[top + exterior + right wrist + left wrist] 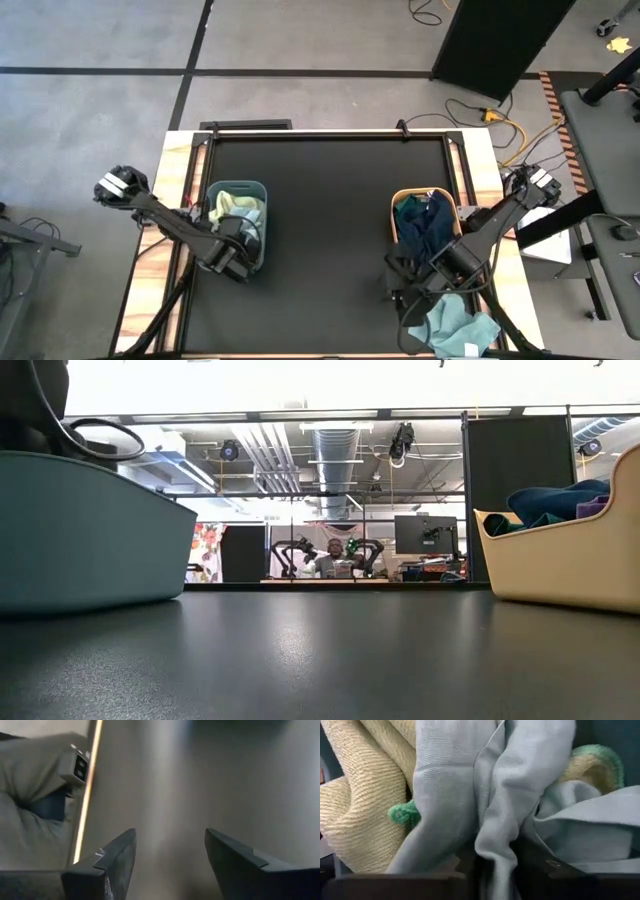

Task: Sort microfiber towel by color & place in baskets
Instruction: Put the left light blue towel into the blue green bin, then put the light blue towel into the blue green bin

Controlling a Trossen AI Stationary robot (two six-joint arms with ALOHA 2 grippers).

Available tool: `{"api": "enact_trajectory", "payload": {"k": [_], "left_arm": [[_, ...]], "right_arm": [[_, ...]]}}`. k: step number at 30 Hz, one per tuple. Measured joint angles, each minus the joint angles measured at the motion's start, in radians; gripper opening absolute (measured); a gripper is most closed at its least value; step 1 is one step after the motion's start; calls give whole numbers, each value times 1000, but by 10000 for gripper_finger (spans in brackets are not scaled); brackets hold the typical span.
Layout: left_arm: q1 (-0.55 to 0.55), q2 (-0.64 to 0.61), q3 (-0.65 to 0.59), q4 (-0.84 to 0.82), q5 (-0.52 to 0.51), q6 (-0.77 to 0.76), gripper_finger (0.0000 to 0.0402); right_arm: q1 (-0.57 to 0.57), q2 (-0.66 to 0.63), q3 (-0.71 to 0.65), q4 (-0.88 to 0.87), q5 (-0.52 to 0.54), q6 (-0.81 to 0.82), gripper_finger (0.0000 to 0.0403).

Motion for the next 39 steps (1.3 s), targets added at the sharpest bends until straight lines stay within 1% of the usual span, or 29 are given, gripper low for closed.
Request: {"api": "enact_trajectory", "payload": {"k": [3, 5, 9, 11, 12, 16, 19, 22, 24, 26, 29, 32, 35, 39], "left_arm": [[0, -6, -1, -22, 13, 19, 124], [0, -22, 8, -62, 20, 29, 158], [0, -71, 69, -177, 24, 78, 223], [0, -98, 115, -218, 19, 125, 249], [-2, -110, 142, -233, 10, 155, 261], [-13, -148, 236, -230, -7, 324, 295], [-38, -157, 295, -197, -54, 467, 309], [-69, -158, 330, -87, -181, 662, 313], [-84, -156, 332, 51, -267, 847, 313], [-93, -155, 320, 235, -314, 1075, 313], [-90, -144, 298, 494, -294, 1392, 313], [-71, -125, 275, 671, -211, 1634, 313], [-43, -110, 251, 746, -145, 1766, 314], [22, -87, 230, 754, -126, 1824, 314]], "right_arm": [[6, 0, 3, 34, -2, -16, 241], [8, 0, 11, 36, -30, 7, 249], [17, 0, 20, 53, -173, 109, 259], [34, 0, 20, 60, -238, 185, 260], [45, 0, 17, 58, -254, 229, 258], [111, 37, 14, 56, -255, 422, 245], [166, 92, 18, 53, -256, 588, 233], [214, 150, 23, 53, -259, 748, 223], [238, 191, 26, 53, -277, 868, 218], [258, 226, 26, 44, -312, 978, 214], [284, 267, 26, 6, -366, 1133, 210], [299, 293, 26, -66, -427, 1293, 207], [305, 297, 26, -119, -478, 1425, 208], [316, 295, 26, -204, -490, 1523, 204]]}}
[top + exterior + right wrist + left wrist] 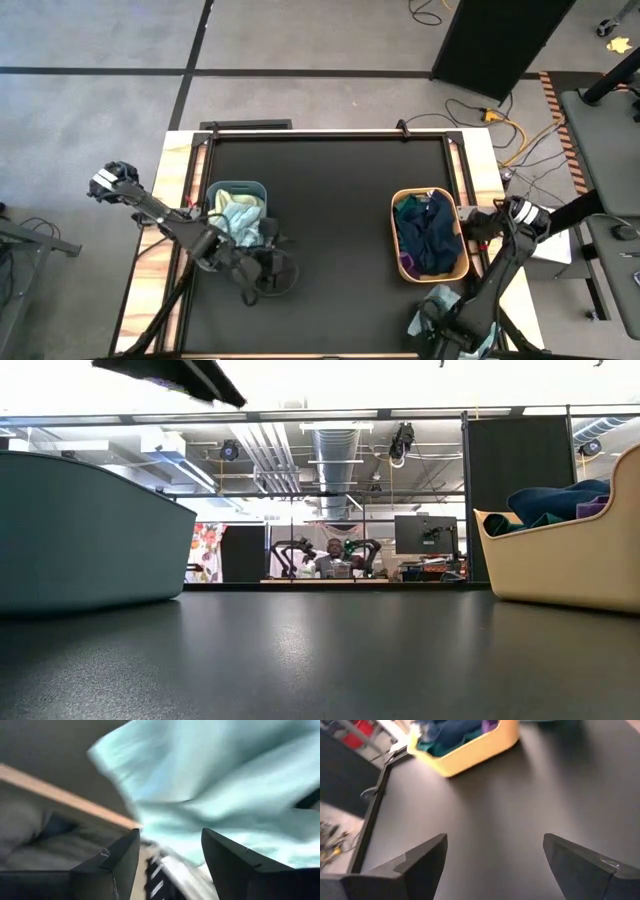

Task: Sort microfiber towel by color & place in baskets
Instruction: Put the light blue towel into the blue green bin

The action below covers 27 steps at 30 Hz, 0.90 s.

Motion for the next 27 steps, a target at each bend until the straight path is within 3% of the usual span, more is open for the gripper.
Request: {"api": "enact_trajectory", "payload": {"k": [3, 6, 10, 14, 21, 27], "left_arm": [[55, 17, -28, 8, 0, 12, 314], [98, 36, -64, 36, 0, -1, 314], [105, 59, -93, 43, 25, -36, 314], [97, 77, -109, 61, 78, -48, 314], [97, 86, -108, 68, 91, -71, 314], [97, 83, -108, 83, 101, -78, 314]], "right_arm": [[6, 4, -2, -99, -25, 63, 199], [9, 31, -18, -138, -138, 137, 191], [9, 84, -19, -121, -244, 160, 181], [4, 155, -20, 5, -245, 98, 169], [-49, 224, 32, 148, -129, -92, 146], [-156, 225, 60, 150, 103, -369, 131]]}}
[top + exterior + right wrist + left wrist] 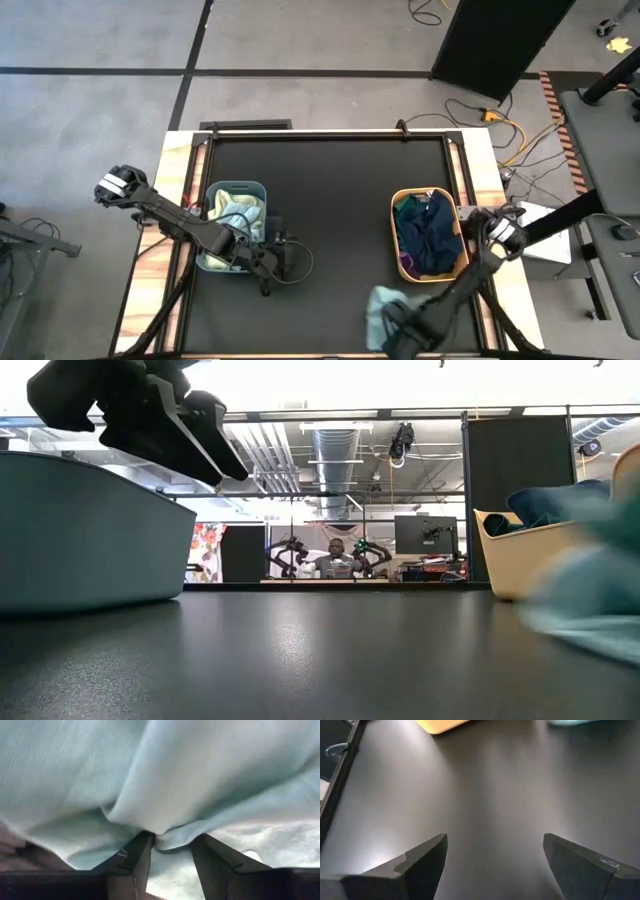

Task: Sort microfiber towel by color & place in baskets
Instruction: Put the light blue towel into the blue green bin

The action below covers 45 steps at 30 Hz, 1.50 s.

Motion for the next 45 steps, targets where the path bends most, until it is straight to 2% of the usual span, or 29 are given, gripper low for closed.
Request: {"api": "enact_trajectory", "payload": {"k": [7, 10, 17, 21, 24, 28, 34, 41, 45], "left_arm": [[0, 1, 0, 26, 58, 1, 314], [-2, 1, 0, 34, 59, 2, 314], [31, 1, -29, 166, 54, 7, 314], [80, 1, -35, 184, 51, 11, 314], [119, 1, -46, 215, 49, 31, 314], [161, 19, -88, 353, 69, 58, 314], [188, 136, -116, 480, 115, 93, 314], [226, 353, 17, 403, 170, 111, 314], [258, 454, 140, 254, 273, 78, 313]], "right_arm": [[-196, 3, 0, 18, 281, -401, 134], [-290, 6, -2, 78, 362, -566, 137], [-496, 8, -3, 188, 465, -845, 137], [-567, -2, 17, 150, 421, -897, 131], [-569, -42, 56, 97, 399, -899, 128], [-528, -121, 93, 45, 398, -917, 129], [-411, -240, 97, 45, 426, -888, 142], [-281, -274, 97, 56, 466, -838, 151], [-236, -273, 96, 53, 466, -837, 147]]}}
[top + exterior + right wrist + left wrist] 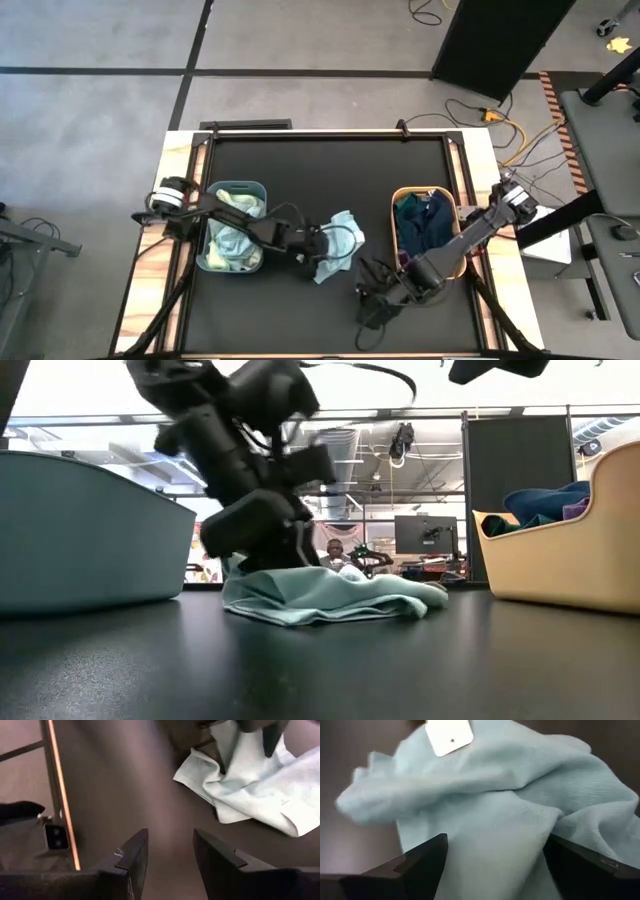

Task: Sort microfiber towel by color & place in baskets
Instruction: Put the light blue towel into the blue green bin

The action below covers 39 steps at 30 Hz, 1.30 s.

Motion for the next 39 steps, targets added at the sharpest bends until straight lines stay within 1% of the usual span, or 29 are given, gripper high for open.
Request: {"api": "enact_trajectory", "payload": {"k": [4, 7, 10, 11, 15, 16, 19, 21, 24, 27, 30, 32, 35, 39], "left_arm": [[36, 76, 100, -114, 142, -44, 300], [48, 117, 140, -159, 185, -57, 261], [48, 129, 159, -178, 190, -39, 192], [47, 128, 160, -179, 192, -29, 166], [47, 96, 160, -202, 181, -2, 36], [47, 82, 159, -207, 174, 0, 20], [43, 23, 147, -276, 139, -3, 20], [30, -31, 146, -320, 93, -7, 17], [-9, -147, 142, -385, 11, -14, 7], [-61, -254, 136, -475, -65, -28, 8], [-115, -387, 139, -576, -162, -66, 8], [-149, -481, 145, -694, -240, -138, 7], [-193, -610, 145, -936, -346, -326, 7], [-207, -755, 132, -1265, -367, -659, 7]], "right_arm": [[24, 8, -1, -4, 7, 0, 142], [33, 13, -1, -6, 8, -1, 138], [44, 14, -1, -10, 9, -9, 134], [48, 14, -1, -12, 9, -9, 132], [68, 14, -1, -17, 9, -9, 126], [72, 13, -1, -18, 9, -8, 125], [83, 13, -1, -17, 11, -8, 121], [88, 12, -1, -18, 16, 9, 118], [93, 12, -1, -17, 17, 40, 114], [95, 12, -1, -16, 17, 45, 111], [95, 12, -4, -15, 27, 59, 106], [95, 12, -5, -15, 48, 71, 104], [96, 12, -5, -14, 69, 80, 100], [95, 12, -6, -14, 92, 84, 94]]}}
